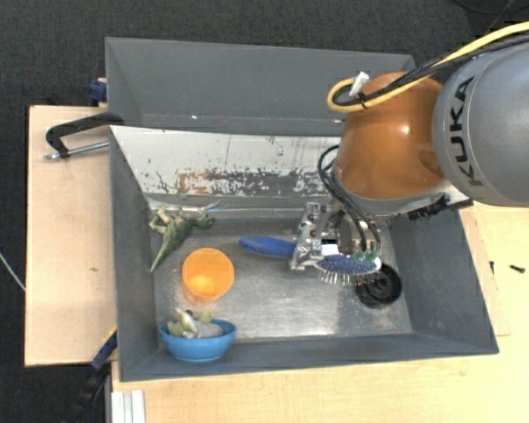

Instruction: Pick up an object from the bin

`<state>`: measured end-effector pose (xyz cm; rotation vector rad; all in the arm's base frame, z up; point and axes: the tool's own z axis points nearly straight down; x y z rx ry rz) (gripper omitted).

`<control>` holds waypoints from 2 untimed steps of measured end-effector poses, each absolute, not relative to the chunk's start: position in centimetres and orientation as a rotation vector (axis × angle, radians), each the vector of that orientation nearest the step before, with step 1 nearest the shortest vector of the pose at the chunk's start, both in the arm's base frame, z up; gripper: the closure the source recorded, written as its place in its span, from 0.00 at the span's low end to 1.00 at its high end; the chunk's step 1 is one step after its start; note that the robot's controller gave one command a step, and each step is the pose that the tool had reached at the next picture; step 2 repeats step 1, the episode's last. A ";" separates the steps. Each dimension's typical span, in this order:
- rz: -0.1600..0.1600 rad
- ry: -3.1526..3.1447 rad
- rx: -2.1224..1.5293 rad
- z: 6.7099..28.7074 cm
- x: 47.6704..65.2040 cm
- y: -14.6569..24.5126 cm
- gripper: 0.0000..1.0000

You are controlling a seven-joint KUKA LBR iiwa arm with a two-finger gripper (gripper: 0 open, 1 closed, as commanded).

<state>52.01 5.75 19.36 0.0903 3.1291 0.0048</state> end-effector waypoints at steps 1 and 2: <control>0.001 3.120 -0.237 30.3 51.9 4.6 1.00; 0.001 3.120 -0.237 30.3 51.9 4.6 1.00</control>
Offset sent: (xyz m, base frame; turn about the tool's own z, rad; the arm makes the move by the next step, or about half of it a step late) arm -0.0028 -0.0123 0.1054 -0.2096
